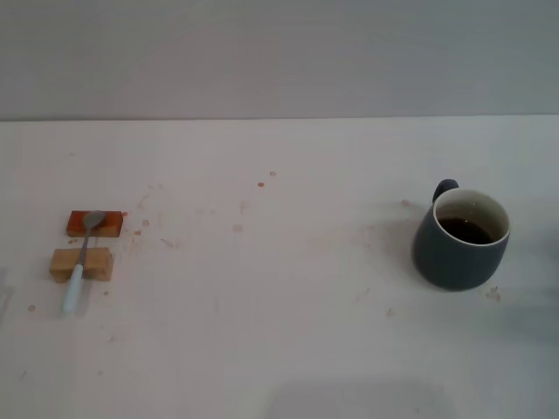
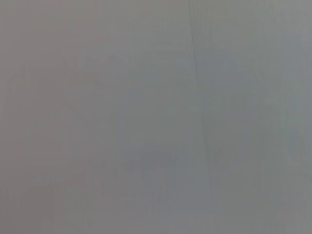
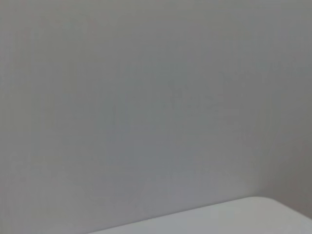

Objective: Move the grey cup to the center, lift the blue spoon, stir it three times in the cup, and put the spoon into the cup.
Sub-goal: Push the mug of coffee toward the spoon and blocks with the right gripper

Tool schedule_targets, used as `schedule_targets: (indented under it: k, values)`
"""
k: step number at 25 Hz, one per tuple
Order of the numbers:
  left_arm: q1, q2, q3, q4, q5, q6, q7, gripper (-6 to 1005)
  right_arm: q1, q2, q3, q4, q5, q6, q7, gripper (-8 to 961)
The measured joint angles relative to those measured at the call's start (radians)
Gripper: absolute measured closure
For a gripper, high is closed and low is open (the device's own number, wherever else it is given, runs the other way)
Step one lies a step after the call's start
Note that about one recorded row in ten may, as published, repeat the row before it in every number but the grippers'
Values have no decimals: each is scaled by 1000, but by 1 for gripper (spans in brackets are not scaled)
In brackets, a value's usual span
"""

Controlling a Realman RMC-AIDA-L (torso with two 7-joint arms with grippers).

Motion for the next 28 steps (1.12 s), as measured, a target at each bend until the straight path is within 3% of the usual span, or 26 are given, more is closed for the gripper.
schedule_targets:
  k: [9,28]
  values:
    - [0,0,0,-3,0,0,0,165,26,3,-55,31,-21,49,0,954]
    - [-11,-1,0,-1,0,0,0,166,36,5,-56,77,-137,87,0,954]
